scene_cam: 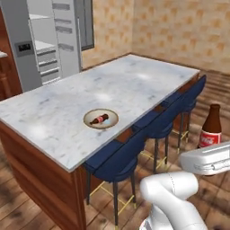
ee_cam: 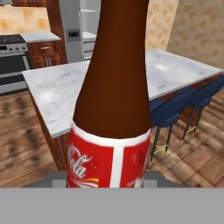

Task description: Open the fridge, grab two sodas, and place both sodas inside the bowl with ice on the dining counter.

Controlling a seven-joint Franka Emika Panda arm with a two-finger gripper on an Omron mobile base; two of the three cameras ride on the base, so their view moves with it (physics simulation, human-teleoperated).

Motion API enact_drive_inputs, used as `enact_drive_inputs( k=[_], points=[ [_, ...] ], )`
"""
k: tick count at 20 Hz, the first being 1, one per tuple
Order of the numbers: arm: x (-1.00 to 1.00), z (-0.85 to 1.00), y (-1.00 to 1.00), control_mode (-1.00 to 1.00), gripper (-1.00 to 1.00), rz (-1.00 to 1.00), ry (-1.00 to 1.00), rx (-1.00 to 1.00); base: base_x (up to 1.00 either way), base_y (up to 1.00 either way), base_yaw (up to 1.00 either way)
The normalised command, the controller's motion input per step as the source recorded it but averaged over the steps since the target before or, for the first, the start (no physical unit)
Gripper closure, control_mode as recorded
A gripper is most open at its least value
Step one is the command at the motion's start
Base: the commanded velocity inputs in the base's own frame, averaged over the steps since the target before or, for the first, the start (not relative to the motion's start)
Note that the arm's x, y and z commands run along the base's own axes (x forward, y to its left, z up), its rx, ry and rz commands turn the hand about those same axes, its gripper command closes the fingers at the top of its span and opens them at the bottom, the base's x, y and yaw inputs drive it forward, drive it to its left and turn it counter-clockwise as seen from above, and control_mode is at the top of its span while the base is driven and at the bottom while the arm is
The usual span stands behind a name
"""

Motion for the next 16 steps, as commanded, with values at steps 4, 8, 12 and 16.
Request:
enact_drive_inputs(
  k=[4, 8, 12, 16],
  points=[
    [0.0, 0.0, 0.0, 1.0, 1.0, 0.0, 0.0, 0.0, 0.0, -0.73, 0.36],
    [0.0, 0.0, 0.0, 1.0, 1.0, 0.0, 0.0, 0.0, 0.12, -0.54, 0.42],
    [0.0, 0.0, 0.0, 1.0, 1.0, 0.0, 0.0, 0.0, 0.28, -0.42, 0.48],
    [0.0, 0.0, 0.0, 1.0, 1.0, 0.0, 0.0, 0.0, 0.35, -0.42, 0.49]
  ],
)
